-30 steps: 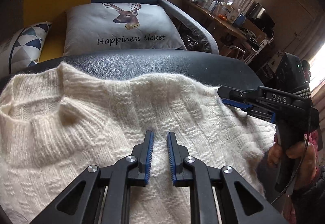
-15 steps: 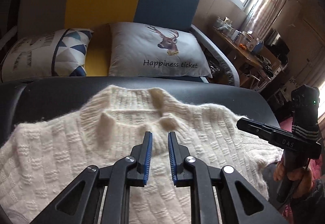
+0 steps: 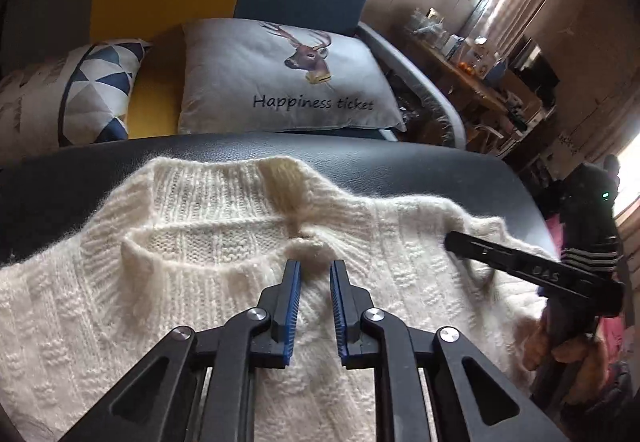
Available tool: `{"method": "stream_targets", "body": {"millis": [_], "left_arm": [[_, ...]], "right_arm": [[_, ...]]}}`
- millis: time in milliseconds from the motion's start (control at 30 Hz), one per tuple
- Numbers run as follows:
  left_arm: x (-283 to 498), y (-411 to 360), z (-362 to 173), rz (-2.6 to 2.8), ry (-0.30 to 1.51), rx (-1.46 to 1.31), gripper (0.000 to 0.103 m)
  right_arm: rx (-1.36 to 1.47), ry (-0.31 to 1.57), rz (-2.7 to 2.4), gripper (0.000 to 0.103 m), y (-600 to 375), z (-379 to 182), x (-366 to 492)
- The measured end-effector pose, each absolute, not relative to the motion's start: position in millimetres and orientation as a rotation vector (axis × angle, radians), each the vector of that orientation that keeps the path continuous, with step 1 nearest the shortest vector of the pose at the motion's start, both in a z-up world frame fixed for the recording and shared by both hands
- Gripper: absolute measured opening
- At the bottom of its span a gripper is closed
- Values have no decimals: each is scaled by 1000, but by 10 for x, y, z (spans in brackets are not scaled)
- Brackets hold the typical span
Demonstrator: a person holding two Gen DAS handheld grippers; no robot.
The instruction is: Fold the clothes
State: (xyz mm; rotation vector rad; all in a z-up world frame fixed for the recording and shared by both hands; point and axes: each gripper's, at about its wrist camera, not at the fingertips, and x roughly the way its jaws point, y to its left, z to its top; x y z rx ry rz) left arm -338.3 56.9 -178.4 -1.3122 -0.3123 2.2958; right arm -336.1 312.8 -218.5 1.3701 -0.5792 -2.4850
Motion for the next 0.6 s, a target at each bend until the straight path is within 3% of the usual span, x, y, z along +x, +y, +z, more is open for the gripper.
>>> {"method": "stream_targets", "body": {"millis": [133, 200, 267, 533, 600], "left_arm": [[-3555, 293, -1680, 2244, -453, -1286, 23], [-3675, 228, -1664, 2205, -483, -1286, 26], [-3760, 273, -1705, 2101, -472, -1318, 27], [-3905, 569, -1877, 2000, -345, -1381, 28], [-3922, 650, -1866, 2000, -317, -1367, 23]], "right_arm": [[1310, -499, -2476, 15, 2997, -2016, -3228], [1286, -395, -2468, 32, 2819, -1938, -3158], [1275, -318, -2456, 42, 2665, -1912, -3119], [1307, -392, -2439, 45, 2638, -2133, -3108], [1294, -422, -2440, 45, 2680, -2157, -3096]]}}
